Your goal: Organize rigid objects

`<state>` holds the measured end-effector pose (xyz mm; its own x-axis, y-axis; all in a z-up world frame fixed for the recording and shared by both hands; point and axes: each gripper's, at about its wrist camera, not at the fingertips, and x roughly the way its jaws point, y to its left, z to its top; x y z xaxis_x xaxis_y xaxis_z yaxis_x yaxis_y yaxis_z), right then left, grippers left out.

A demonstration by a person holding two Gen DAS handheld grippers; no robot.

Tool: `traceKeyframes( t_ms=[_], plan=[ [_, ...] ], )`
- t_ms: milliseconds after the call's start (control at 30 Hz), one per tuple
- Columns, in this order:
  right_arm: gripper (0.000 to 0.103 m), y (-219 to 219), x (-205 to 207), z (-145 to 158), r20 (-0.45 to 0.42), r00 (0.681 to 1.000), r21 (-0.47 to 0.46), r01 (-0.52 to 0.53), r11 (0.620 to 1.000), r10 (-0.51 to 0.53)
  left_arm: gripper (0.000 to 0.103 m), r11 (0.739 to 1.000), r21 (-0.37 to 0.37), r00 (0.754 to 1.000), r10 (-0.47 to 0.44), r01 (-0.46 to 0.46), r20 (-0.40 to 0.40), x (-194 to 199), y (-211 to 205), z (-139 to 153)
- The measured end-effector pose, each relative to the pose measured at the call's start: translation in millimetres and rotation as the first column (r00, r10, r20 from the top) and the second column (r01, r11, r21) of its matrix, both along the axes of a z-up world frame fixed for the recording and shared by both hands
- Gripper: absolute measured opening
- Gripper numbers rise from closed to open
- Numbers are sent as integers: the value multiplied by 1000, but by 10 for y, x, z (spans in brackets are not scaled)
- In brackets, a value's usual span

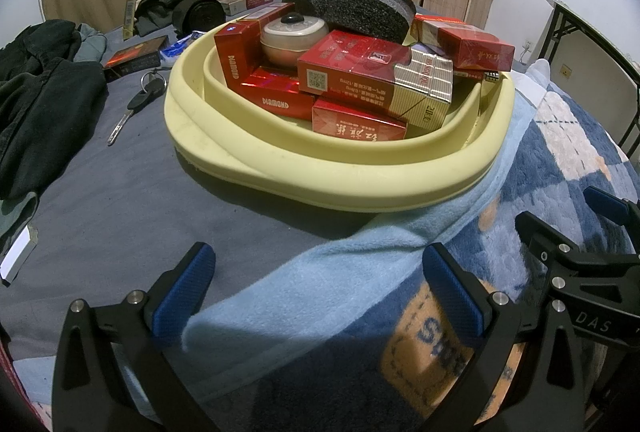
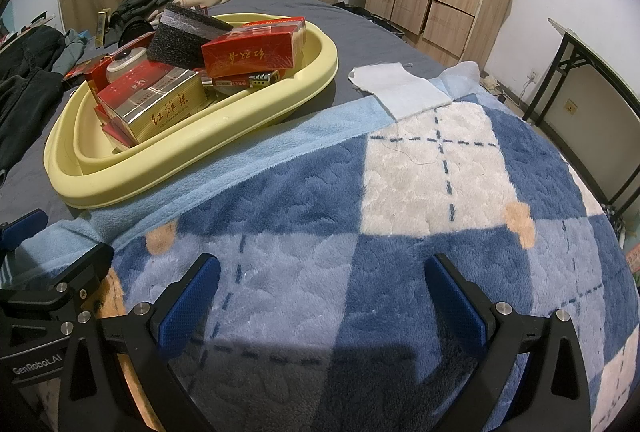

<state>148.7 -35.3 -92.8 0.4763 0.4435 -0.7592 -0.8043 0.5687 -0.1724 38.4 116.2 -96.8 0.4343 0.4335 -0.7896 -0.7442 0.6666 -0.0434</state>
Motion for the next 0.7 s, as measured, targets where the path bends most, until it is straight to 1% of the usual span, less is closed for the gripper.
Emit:
traceKeyframes(
  t_ms=[700],
  plan=[
    [103, 1, -4, 0, 1, 1000, 0, 0, 1000, 0, 103, 1000, 0, 1000, 0, 0, 0, -2, -5, 4]
  ],
)
